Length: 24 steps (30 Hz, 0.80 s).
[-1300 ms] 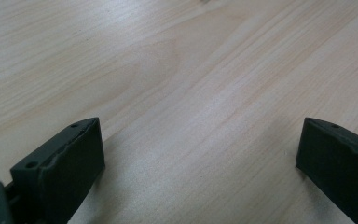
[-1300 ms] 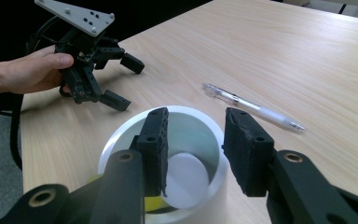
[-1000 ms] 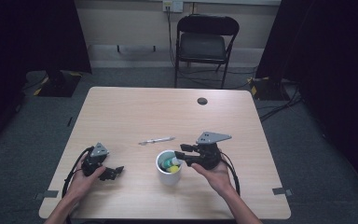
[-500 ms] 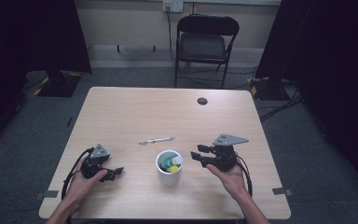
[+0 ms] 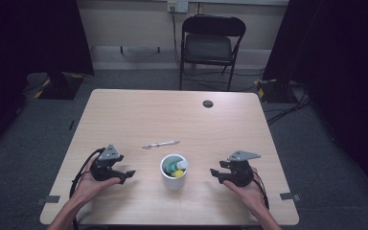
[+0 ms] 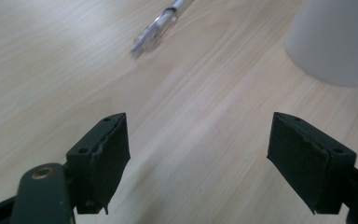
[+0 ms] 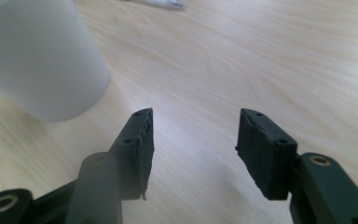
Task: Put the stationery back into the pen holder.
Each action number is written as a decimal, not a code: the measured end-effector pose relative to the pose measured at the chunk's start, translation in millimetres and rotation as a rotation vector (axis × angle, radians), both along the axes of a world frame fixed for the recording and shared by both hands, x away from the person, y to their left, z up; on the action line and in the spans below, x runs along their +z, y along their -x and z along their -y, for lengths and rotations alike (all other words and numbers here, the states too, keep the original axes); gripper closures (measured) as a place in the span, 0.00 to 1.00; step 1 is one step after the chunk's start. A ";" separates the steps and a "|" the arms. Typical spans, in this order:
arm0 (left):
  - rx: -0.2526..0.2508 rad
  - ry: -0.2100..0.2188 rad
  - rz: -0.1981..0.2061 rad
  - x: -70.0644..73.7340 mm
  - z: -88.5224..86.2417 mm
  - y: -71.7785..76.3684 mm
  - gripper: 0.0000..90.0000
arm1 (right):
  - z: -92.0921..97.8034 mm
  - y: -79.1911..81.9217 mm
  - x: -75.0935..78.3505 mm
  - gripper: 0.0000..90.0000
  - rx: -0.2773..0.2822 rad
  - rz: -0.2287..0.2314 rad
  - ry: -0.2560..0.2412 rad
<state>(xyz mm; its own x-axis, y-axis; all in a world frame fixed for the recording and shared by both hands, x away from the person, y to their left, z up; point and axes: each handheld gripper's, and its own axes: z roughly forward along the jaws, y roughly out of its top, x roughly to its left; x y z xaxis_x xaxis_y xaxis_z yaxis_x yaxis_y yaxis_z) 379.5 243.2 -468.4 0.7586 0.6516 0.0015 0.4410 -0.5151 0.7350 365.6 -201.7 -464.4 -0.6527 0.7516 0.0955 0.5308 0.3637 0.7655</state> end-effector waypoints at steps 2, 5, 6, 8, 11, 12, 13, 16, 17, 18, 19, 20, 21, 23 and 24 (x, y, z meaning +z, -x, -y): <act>-0.015 -0.003 0.013 7.3 7.3 -5.9 0.25 | 3.0 -2.0 -6.2 0.49 -0.009 -0.013 0.014; -0.042 -0.002 0.016 14.2 15.7 -13.0 0.32 | 5.3 -5.9 -19.1 0.46 -0.017 -0.037 0.039; -0.046 -0.003 0.022 16.4 19.1 -16.2 0.32 | 5.9 -6.5 -21.6 0.45 -0.026 -0.040 0.040; -0.040 0.014 0.041 20.4 23.2 -21.3 0.36 | 5.7 -8.1 -26.1 0.42 -0.038 -0.033 0.065; -0.032 0.041 0.038 20.9 27.2 -29.4 0.39 | 5.1 -8.6 -28.2 0.39 -0.035 -0.030 0.075; -0.031 0.030 0.047 20.6 28.7 -32.4 0.40 | 5.1 -8.3 -28.7 0.39 -0.035 -0.025 0.074; -0.021 0.036 0.038 20.5 29.8 -35.3 0.43 | 4.9 -7.7 -29.1 0.37 -0.040 -0.024 0.075; -0.009 0.057 0.050 19.6 34.2 -46.3 0.49 | 3.3 -6.2 -32.0 0.35 -0.035 0.011 0.083; -0.029 0.036 0.039 19.2 36.3 -50.6 0.52 | 1.8 -4.9 -33.7 0.34 -0.032 0.028 0.089; -0.031 0.025 0.030 18.9 38.7 -52.7 0.56 | 1.2 -4.2 -34.8 0.34 -0.030 0.042 0.092; -0.034 0.019 0.037 18.9 41.2 -56.4 0.57 | 1.1 -4.2 -34.9 0.34 -0.030 0.043 0.092; -0.029 0.034 0.055 19.0 44.3 -58.2 0.59 | 1.1 -4.2 -34.9 0.34 -0.029 0.043 0.092; -0.038 0.030 0.056 20.0 47.4 -61.5 0.61 | 1.0 -4.1 -34.8 0.34 -0.032 0.040 0.092; -0.042 0.030 0.053 19.9 50.6 -68.0 0.64 | 0.9 -4.1 -34.8 0.34 -0.031 0.040 0.092; -0.045 0.024 0.048 19.9 51.0 -72.6 0.66 | 0.9 -4.1 -34.8 0.34 -0.031 0.040 0.092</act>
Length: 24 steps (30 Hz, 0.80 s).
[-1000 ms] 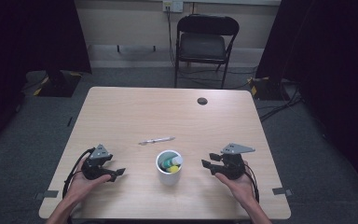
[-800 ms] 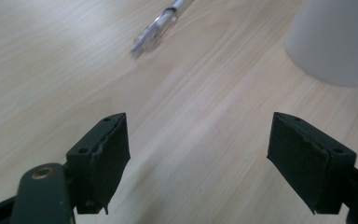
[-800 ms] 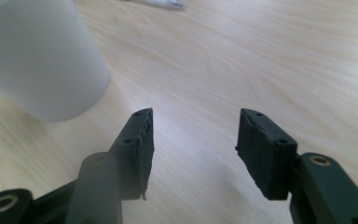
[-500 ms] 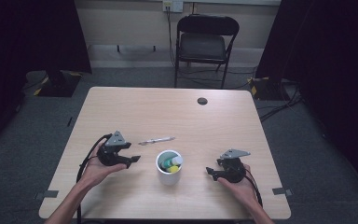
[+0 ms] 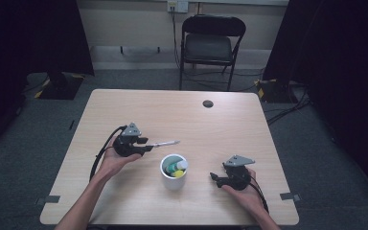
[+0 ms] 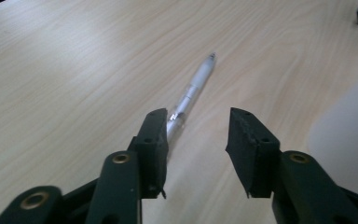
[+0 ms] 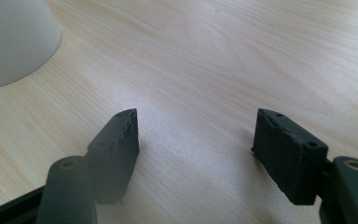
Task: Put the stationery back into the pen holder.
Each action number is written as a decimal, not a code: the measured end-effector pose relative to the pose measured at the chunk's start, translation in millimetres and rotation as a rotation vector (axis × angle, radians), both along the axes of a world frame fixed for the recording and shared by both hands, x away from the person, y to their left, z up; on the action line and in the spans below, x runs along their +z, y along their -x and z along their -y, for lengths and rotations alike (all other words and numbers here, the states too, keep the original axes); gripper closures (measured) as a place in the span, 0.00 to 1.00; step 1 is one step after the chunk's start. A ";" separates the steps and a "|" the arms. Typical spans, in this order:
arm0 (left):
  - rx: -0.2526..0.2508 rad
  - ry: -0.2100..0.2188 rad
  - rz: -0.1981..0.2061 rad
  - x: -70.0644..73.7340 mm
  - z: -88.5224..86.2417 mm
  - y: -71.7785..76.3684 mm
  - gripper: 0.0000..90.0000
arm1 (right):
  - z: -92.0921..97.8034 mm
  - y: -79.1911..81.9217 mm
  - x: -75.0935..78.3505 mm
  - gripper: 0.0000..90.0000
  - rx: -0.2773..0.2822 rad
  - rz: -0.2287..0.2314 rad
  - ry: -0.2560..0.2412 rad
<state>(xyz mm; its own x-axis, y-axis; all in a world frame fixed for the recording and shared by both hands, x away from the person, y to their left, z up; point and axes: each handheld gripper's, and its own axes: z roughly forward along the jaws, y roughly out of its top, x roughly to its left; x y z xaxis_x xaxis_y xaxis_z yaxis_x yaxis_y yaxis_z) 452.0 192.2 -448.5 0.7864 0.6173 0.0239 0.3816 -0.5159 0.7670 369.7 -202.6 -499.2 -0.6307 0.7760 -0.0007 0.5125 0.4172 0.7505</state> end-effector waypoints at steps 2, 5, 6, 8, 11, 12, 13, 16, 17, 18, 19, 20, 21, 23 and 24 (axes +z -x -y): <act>0.013 0.008 -0.005 -2.1 1.1 -9.1 0.70 | -0.1 0.0 0.0 0.34 -0.001 0.000 0.000; 0.015 0.012 -0.023 -8.4 3.0 -17.7 0.76 | -0.1 0.0 0.0 0.34 0.000 0.000 0.000; 0.019 0.021 -0.034 -12.1 3.9 -20.2 0.78 | -0.1 0.0 0.0 0.34 -0.001 0.001 0.000; 0.017 0.006 -0.049 -19.3 4.1 -24.7 0.81 | -0.1 0.0 0.0 0.34 0.000 0.000 0.000; 0.042 0.019 -0.064 -27.6 3.2 -29.2 0.81 | -0.1 0.0 0.0 0.34 -0.001 0.001 0.000; 0.041 0.025 -0.058 -29.5 3.4 -30.3 0.82 | -0.1 0.0 0.0 0.34 -0.001 0.001 0.000; 0.029 0.026 -0.070 -31.6 4.9 -30.5 0.82 | 0.0 0.0 0.0 0.34 0.000 0.000 0.000; 0.023 -0.007 -0.063 -34.0 7.3 -31.3 0.84 | 0.0 0.0 0.0 0.34 0.000 0.000 0.000; 0.033 0.009 -0.071 -35.2 8.9 -31.1 0.84 | -0.1 0.0 0.0 0.34 -0.001 0.001 0.000; 0.030 0.016 -0.072 -36.1 10.1 -30.9 0.84 | 0.0 0.0 0.0 0.34 0.000 0.000 0.000; 0.019 -0.002 -0.069 -35.7 11.3 -30.9 0.83 | 0.0 0.0 0.0 0.34 0.000 0.001 0.000; 0.018 0.000 -0.064 -37.3 13.9 -30.4 0.83 | -0.1 0.0 0.0 0.34 -0.001 0.001 0.000; 0.014 -0.020 -0.065 -38.5 15.9 -30.1 0.82 | -0.1 0.0 0.0 0.34 -0.001 0.001 0.000; 0.014 -0.028 -0.069 -40.1 18.5 -29.5 0.81 | -0.1 0.0 0.0 0.34 -0.001 0.001 0.000; 0.006 -0.037 -0.064 -40.1 19.0 -29.6 0.81 | -0.1 0.0 0.0 0.34 -0.001 0.001 0.000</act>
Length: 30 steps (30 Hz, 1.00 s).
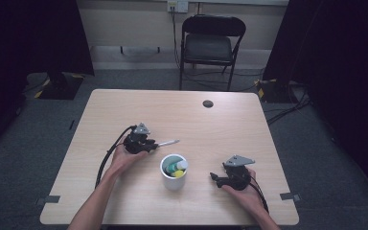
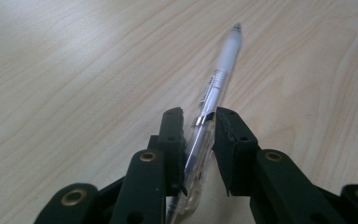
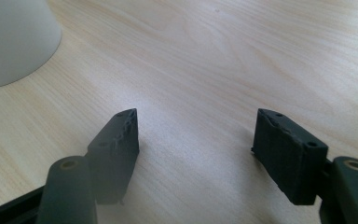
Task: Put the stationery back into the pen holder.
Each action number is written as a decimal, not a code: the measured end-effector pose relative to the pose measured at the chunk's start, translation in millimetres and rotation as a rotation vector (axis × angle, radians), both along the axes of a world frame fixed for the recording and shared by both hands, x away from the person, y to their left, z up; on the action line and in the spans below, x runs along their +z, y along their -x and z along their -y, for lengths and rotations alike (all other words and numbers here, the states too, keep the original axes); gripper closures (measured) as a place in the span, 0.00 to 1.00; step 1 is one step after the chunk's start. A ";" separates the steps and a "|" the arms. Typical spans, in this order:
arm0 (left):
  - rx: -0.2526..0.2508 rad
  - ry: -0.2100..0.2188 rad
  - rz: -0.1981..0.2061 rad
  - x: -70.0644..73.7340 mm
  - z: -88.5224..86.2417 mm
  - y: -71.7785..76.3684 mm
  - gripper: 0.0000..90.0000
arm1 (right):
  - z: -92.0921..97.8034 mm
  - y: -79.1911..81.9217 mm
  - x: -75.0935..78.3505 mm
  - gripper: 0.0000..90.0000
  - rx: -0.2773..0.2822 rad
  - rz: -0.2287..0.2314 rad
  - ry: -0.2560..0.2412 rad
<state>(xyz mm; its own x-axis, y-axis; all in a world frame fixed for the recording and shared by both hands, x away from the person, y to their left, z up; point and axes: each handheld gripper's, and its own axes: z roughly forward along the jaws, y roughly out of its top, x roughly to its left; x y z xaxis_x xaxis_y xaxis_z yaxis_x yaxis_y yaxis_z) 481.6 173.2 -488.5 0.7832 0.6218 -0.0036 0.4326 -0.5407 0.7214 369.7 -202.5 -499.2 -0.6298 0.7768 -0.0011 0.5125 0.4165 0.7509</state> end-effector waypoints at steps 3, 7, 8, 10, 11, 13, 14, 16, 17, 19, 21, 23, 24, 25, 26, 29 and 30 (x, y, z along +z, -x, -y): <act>-0.004 0.007 -0.004 -3.8 3.6 2.9 0.81 | 0.0 0.0 0.0 0.34 0.000 0.000 0.000; 0.015 0.021 0.000 -4.8 3.5 5.3 0.81 | 0.0 0.0 0.0 0.34 0.000 0.000 0.000; 0.014 0.013 0.005 -4.6 3.6 5.8 0.82 | 0.0 0.0 0.0 0.34 0.000 0.000 0.000; 0.010 0.009 0.004 -4.1 4.4 7.4 0.83 | 0.0 0.0 0.0 0.34 0.000 0.000 0.000; 0.010 0.003 0.000 -3.4 4.0 8.6 0.84 | 0.0 0.0 0.0 0.34 0.000 0.000 0.000; 0.014 0.002 -0.007 -3.1 2.8 10.2 0.84 | 0.0 0.0 0.0 0.34 0.000 0.000 0.000; 0.013 -0.003 -0.010 -2.5 1.6 11.0 0.85 | 0.0 0.0 0.0 0.34 0.000 0.000 0.000; 0.013 0.000 -0.015 -2.5 -0.2 13.5 0.85 | 0.0 0.0 0.0 0.34 0.001 0.000 0.000; 0.017 0.001 -0.016 -2.5 -1.0 15.2 0.85 | 0.0 0.0 0.0 0.34 0.000 0.000 0.000; 0.021 0.005 -0.018 -2.5 -4.3 17.6 0.85 | -0.2 0.2 0.0 0.34 -0.002 0.000 0.001; 0.026 0.017 -0.027 -2.6 -7.7 20.2 0.85 | -0.1 0.2 0.0 0.34 -0.002 0.000 0.000; 0.021 -0.003 -0.043 -0.6 -11.0 22.1 0.85 | -0.1 0.2 0.0 0.34 -0.001 0.000 0.000; 0.023 -0.004 -0.039 -0.6 -12.0 23.1 0.85 | -0.1 0.2 0.0 0.34 -0.001 0.000 0.000; 0.021 -0.014 -0.044 0.2 -12.9 24.8 0.85 | -0.1 0.2 0.0 0.34 -0.002 0.000 0.000; 0.021 -0.021 -0.053 1.2 -13.7 25.8 0.85 | -0.1 0.2 0.0 0.34 -0.001 0.000 0.000; 0.020 -0.014 -0.062 1.4 -19.9 30.3 0.85 | -0.1 0.2 0.0 0.34 -0.001 0.000 0.000; 0.022 -0.002 -0.061 0.6 -21.9 31.4 0.84 | -0.2 0.2 0.0 0.34 -0.003 0.001 0.001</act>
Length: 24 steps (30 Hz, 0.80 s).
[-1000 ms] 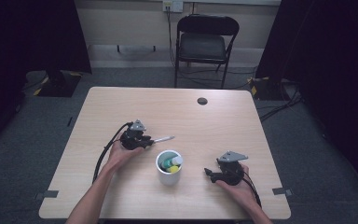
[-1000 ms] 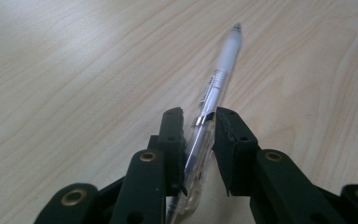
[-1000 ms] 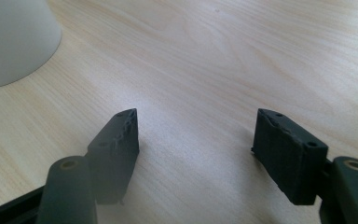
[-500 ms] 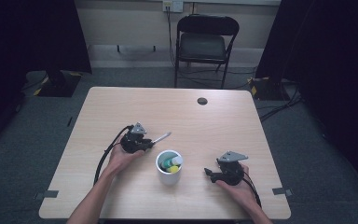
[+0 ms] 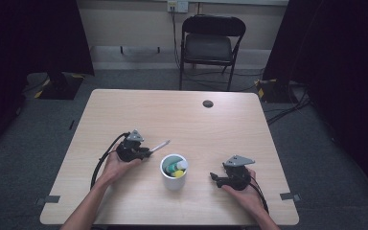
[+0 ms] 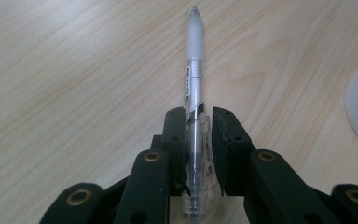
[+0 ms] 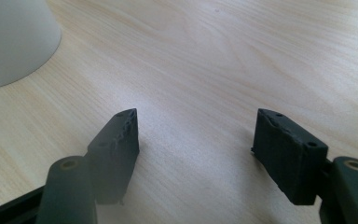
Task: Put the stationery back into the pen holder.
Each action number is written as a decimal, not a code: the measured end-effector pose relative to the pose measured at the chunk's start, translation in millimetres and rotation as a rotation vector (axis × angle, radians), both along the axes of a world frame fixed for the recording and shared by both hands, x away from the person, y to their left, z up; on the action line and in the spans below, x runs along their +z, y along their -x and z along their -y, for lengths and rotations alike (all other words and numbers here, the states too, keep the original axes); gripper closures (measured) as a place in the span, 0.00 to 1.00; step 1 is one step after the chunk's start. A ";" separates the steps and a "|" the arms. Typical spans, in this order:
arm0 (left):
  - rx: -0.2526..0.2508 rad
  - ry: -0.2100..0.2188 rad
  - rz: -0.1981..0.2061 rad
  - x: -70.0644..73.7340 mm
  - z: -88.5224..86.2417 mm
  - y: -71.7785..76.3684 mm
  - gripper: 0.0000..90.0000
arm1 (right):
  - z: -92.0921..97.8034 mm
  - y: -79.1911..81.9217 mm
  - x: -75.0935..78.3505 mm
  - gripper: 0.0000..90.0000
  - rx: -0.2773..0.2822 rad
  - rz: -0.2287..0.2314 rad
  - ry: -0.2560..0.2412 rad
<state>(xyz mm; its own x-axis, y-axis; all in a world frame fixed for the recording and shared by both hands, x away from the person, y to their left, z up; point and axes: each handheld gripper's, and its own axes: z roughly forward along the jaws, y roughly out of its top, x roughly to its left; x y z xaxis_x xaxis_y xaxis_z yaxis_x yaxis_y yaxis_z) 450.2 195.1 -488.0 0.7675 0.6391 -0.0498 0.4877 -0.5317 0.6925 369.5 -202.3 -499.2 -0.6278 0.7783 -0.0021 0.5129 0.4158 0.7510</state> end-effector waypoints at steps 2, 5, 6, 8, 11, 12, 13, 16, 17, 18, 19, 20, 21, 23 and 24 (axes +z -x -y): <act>0.005 0.001 0.000 -0.2 -4.2 2.8 0.85 | -0.1 -0.2 0.0 0.34 0.000 0.001 0.000; 0.013 0.019 -0.003 -1.4 -8.9 9.0 0.84 | -0.3 -0.4 -0.1 0.34 0.004 0.001 0.000; 0.010 0.010 -0.015 -0.1 -11.6 10.9 0.84 | -0.4 -0.4 0.0 0.34 0.002 0.000 0.000; 0.009 0.002 -0.021 0.7 -14.8 14.5 0.84 | -0.4 -0.5 -0.1 0.34 0.002 0.002 0.000; 0.013 0.008 -0.034 1.2 -24.4 21.8 0.84 | -0.6 0.0 0.0 0.34 -0.002 0.002 0.002; 0.015 0.002 -0.034 1.7 -28.1 24.6 0.84 | -0.8 0.2 0.0 0.34 -0.004 0.001 0.001; 0.020 0.005 -0.036 1.6 -31.4 27.6 0.84 | -0.8 0.2 0.0 0.34 -0.005 0.001 0.001; 0.022 0.007 -0.042 1.9 -41.2 36.5 0.84 | -1.0 -0.3 -0.1 0.34 -0.003 0.004 0.003; 0.023 0.008 -0.048 2.0 -43.6 39.5 0.84 | -1.1 -0.2 -0.1 0.34 -0.004 0.003 0.002; 0.023 -0.003 -0.045 2.7 -45.5 42.1 0.84 | -1.2 -0.3 -0.2 0.34 -0.004 0.003 0.000; 0.021 -0.018 -0.046 3.7 -47.9 45.6 0.83 | -1.2 -0.4 -0.2 0.34 -0.004 0.003 0.000; 0.021 -0.008 -0.050 3.3 -50.2 47.7 0.83 | -1.3 -0.5 -0.2 0.34 -0.003 0.003 0.000; 0.024 -0.003 -0.056 3.2 -51.2 48.2 0.81 | -1.5 -0.9 -0.2 0.34 -0.002 0.004 0.002; 0.039 0.003 -0.051 3.0 -53.1 47.8 0.78 | -1.7 -1.2 -0.2 0.34 0.000 0.003 -0.001; 0.044 0.013 -0.045 3.5 -53.2 47.3 0.75 | -1.9 -1.2 -0.1 0.34 -0.001 0.002 -0.001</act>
